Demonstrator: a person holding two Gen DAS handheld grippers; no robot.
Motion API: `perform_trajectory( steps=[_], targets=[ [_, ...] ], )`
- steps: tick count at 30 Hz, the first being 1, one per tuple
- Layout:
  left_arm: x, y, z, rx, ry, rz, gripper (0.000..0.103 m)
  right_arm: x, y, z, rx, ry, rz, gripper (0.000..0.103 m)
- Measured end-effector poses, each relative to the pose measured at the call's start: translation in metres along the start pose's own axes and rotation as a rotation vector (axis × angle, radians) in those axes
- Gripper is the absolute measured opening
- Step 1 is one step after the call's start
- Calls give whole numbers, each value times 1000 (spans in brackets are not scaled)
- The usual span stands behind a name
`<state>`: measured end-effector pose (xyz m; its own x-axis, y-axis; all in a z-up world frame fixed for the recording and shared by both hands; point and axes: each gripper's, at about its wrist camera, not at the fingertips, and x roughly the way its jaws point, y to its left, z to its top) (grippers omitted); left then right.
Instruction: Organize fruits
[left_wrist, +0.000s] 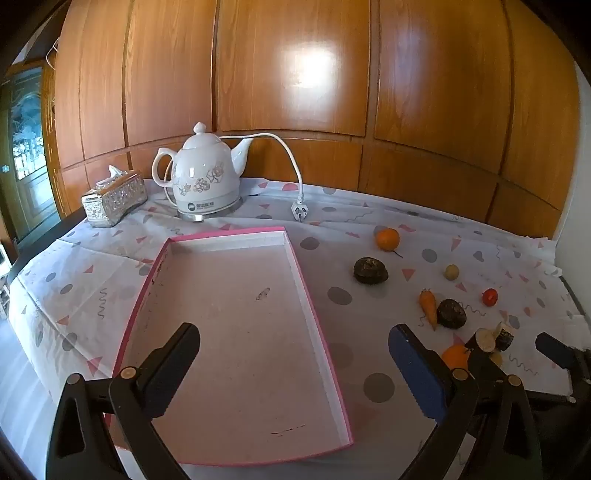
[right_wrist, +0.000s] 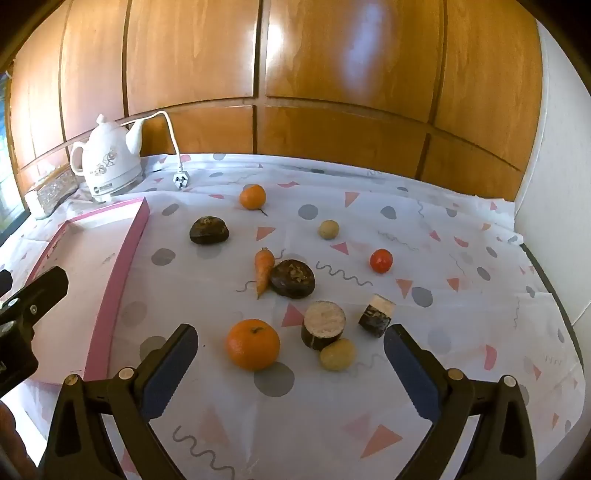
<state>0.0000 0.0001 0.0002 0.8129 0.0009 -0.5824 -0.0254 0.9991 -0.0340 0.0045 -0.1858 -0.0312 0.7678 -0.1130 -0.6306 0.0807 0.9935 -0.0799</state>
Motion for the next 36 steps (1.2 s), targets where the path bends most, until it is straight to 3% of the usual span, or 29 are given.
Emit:
perform_trajectory(
  steps=[4,36],
  targets=[
    [0,-1,1,2,0,0,103,-4,6,-4,-23,-31,-9,102],
    [-2,-3,1,-3,5,-29,103,-9,0,-1,-26,-24,13,102]
  ],
)
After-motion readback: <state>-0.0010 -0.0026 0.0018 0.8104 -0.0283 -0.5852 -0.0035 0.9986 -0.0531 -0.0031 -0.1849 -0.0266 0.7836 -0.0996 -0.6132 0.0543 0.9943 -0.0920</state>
